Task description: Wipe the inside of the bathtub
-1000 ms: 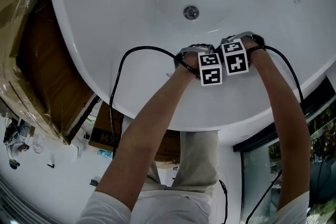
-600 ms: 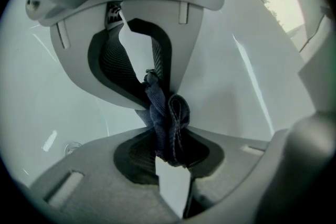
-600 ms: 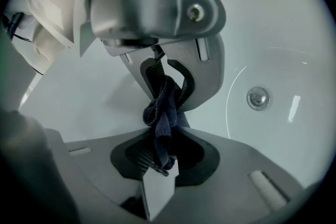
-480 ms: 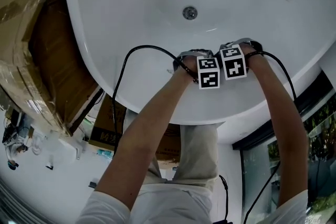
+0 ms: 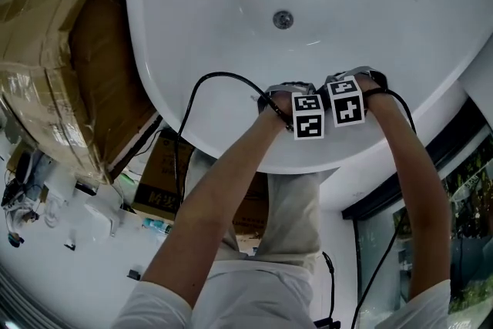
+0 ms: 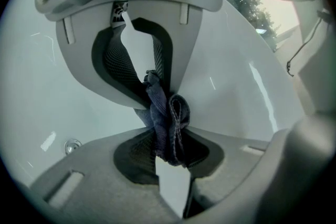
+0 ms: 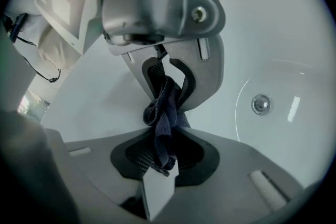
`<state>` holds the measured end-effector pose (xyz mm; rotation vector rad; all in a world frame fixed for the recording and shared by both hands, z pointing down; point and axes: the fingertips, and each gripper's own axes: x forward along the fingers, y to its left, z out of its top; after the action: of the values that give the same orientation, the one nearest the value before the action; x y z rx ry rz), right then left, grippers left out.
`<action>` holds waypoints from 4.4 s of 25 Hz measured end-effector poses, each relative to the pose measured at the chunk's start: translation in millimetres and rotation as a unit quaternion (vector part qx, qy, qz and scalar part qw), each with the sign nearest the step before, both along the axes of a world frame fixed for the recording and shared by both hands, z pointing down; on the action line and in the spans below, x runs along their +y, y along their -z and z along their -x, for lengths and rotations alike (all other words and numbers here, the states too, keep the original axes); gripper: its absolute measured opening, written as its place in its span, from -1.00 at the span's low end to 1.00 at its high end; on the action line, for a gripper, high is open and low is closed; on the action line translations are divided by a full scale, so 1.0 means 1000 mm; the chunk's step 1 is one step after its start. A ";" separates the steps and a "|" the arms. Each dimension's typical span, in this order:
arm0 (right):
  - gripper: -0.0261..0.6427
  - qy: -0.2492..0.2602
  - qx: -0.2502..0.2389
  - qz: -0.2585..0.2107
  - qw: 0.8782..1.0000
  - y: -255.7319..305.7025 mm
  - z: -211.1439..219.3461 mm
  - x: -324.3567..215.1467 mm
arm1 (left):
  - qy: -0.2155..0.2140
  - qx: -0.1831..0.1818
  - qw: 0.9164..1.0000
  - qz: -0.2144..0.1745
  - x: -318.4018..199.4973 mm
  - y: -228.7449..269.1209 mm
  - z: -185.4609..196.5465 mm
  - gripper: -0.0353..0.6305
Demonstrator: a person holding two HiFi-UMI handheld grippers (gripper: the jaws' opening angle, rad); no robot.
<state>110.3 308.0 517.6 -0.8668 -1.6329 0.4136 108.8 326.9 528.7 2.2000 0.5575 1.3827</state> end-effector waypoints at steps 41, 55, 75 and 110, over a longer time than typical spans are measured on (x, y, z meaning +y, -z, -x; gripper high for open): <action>-0.68 -0.049 0.016 -0.015 0.999 0.139 0.024 0.052 | -0.045 0.034 0.998 -0.011 0.051 0.136 0.026 -0.61; -0.69 -0.155 -0.005 -0.053 0.986 0.197 0.058 0.038 | -0.039 0.037 0.998 -0.044 0.032 0.195 0.061 -0.61; -0.70 -0.395 -0.020 -0.185 0.900 0.320 0.089 -0.058 | 0.258 -0.005 0.963 -0.074 -0.077 0.332 0.141 -0.34; -0.69 -0.711 -0.280 -0.347 0.543 0.721 0.064 -0.145 | 0.441 0.183 0.856 -0.198 -0.180 0.682 0.131 -0.89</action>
<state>46.3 163.0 -203.0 1.3087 -2.5344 0.4791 -22.3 147.0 -153.4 2.5233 -0.6485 0.6055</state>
